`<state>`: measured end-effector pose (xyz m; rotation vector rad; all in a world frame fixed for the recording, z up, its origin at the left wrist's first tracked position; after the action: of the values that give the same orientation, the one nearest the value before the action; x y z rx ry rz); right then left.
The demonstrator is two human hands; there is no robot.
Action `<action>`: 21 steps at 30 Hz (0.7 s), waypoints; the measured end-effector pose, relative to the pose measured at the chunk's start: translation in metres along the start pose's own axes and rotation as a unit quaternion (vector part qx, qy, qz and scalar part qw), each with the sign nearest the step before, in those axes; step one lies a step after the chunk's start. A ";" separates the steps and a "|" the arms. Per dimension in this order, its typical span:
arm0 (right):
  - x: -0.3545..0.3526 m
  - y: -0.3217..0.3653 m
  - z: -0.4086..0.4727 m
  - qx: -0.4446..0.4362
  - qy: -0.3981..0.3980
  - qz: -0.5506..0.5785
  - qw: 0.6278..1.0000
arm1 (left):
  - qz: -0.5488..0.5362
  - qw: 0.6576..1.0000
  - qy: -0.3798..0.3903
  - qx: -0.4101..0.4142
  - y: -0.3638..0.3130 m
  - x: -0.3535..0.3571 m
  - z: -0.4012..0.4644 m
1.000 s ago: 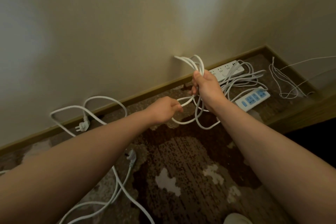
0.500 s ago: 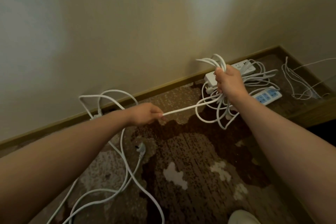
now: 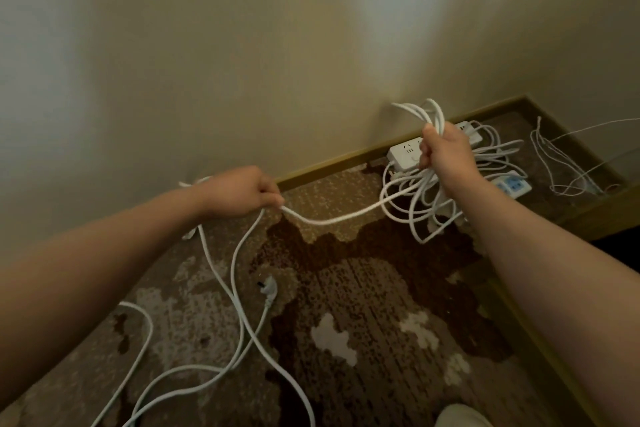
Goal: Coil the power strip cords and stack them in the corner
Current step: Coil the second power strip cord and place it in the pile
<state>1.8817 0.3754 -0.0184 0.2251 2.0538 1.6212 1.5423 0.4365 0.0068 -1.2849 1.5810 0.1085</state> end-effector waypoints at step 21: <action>-0.021 0.009 0.004 -0.098 -0.039 -0.156 0.982 | -0.016 1.000 0.019 -0.004 0.016 0.018 0.013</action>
<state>1.8999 0.3728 -0.0043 -0.0981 1.7526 1.5751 1.5408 0.4397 -0.0202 -1.3254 1.5930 0.0714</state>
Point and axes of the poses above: each hand's wrist, its own z-axis towards the middle knuckle, its own x-axis out of the palm, y = z × x, the point moved 2 cm from there along z, towards the middle knuckle, and after that the axes turned 3 degrees about y, right-handed, at the moved point
